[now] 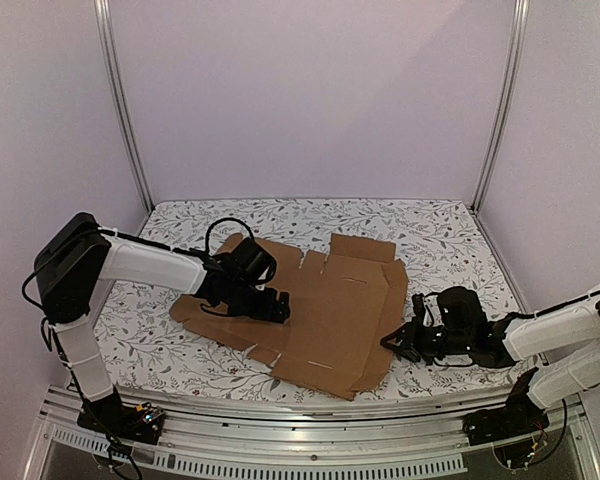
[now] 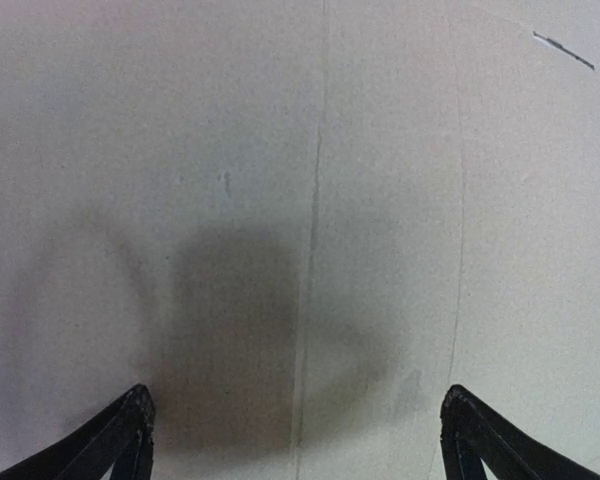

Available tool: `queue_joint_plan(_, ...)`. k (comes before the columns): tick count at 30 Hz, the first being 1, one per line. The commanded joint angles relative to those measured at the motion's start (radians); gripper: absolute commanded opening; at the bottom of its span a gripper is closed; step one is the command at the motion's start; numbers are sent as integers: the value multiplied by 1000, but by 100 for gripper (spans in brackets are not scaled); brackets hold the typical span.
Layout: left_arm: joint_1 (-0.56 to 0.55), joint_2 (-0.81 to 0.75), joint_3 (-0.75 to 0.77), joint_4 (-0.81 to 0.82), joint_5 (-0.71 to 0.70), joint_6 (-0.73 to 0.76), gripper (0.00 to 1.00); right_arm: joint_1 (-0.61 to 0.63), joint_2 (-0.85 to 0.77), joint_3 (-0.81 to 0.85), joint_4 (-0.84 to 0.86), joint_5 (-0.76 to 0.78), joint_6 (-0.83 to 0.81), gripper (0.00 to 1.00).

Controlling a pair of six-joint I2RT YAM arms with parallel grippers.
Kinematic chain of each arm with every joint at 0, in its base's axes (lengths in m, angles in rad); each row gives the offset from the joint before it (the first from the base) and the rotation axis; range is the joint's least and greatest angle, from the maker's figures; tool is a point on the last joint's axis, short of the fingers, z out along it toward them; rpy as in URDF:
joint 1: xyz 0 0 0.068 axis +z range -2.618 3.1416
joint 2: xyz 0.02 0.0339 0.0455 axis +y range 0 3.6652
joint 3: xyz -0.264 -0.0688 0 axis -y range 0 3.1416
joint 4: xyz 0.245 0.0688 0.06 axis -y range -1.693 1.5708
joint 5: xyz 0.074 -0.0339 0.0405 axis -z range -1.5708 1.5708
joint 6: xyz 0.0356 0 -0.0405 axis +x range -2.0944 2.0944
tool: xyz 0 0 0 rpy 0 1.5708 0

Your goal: Fold the paper box

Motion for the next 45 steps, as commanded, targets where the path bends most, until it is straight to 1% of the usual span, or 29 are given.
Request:
queue_joint_plan(1,-20,-9,-30,-33,28,-5,98,8,-3,18,20,8,5,5)
queue_joint_plan(2,-20,-9,-30,-32,28,-5,98,10,-5,19,18,9,4,0)
queue_joint_plan(7,-20,-31,-27,-40,25,-1,98,10,-16,38,-17,12,-11,0)
queue_joint_plan(11,-21,-74,-17,-77,5,17,98,8,-41,92,-107,16,-69,0)
queue_joint_plan(16,-19,-168,34,-178,-57,65,99,9,-98,219,-328,47,-193,0)
queue_joint_plan(22,-19,-287,93,-299,-142,119,100,8,-131,400,-580,60,-414,0)
queue_joint_plan(24,-19,-325,106,-342,-171,130,100,9,-127,484,-695,83,-490,0)
queue_joint_plan(26,-19,-363,113,-372,-199,142,100,8,-112,553,-789,87,-589,0)
queue_joint_plan(28,-19,-409,117,-397,-224,154,100,8,-78,661,-897,96,-709,0)
queue_joint_plan(34,-20,-511,107,-438,-273,179,100,-3,58,917,-1191,131,-985,0)
queue_joint_plan(35,-19,-526,101,-439,-279,183,99,-7,73,952,-1223,149,-1036,0)
queue_joint_plan(38,-19,-560,90,-441,-290,191,100,-13,126,1045,-1307,224,-1113,0)
queue_joint_plan(40,-19,-576,80,-439,-299,194,100,-17,153,1102,-1334,263,-1180,0)
queue_joint_plan(45,-19,-600,62,-441,-300,195,99,-25,255,1267,-1395,446,-1273,0)
